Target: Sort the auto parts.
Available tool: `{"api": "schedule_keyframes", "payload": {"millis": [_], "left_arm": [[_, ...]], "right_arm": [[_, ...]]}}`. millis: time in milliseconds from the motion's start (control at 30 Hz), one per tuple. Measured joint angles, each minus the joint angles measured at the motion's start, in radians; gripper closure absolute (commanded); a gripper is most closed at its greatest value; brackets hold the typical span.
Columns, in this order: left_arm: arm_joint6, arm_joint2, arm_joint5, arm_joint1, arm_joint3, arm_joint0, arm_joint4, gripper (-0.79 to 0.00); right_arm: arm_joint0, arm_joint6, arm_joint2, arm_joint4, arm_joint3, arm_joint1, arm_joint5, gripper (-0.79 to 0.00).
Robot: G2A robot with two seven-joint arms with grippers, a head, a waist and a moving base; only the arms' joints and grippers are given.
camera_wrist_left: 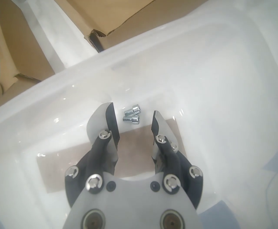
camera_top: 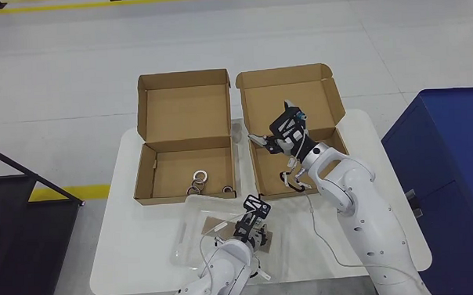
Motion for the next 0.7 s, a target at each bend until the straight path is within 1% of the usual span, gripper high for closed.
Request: {"api": "schedule_keyframes", "payload": {"millis": [200,300,367,433,533,700], "left_arm": [[-0.006,-0.003,-0.007,-0.008,0.014,-0.006,-0.002,-0.277],[-0.009,-0.005,-0.010,-0.010,0.018,-0.006,-0.002,-0.231],[-0.009,-0.008,-0.011,-0.012,0.017,-0.005,0.000,-0.225],[-0.007,-0.011,-0.012,-0.013,0.015,-0.002,0.002,-0.188],[-0.003,-0.014,-0.012,-0.015,0.014,0.003,0.009,-0.188],[-0.014,-0.017,-0.013,-0.018,0.017,0.005,0.022,-0.135]], "right_arm": [[0.000,0.000,0.000,0.000,0.000,0.000,0.000,-0.785],[0.000,0.000,0.000,0.000,0.000,0.000,0.000,-0.785],[0.000,0.000,0.000,0.000,0.000,0.000,0.000,-0.785],[0.000,0.000,0.000,0.000,0.000,0.000,0.000,-0.785],[0.000,0.000,0.000,0.000,0.000,0.000,0.000,-0.785],[0.000,0.000,0.000,0.000,0.000,0.000,0.000,-0.785]]}}
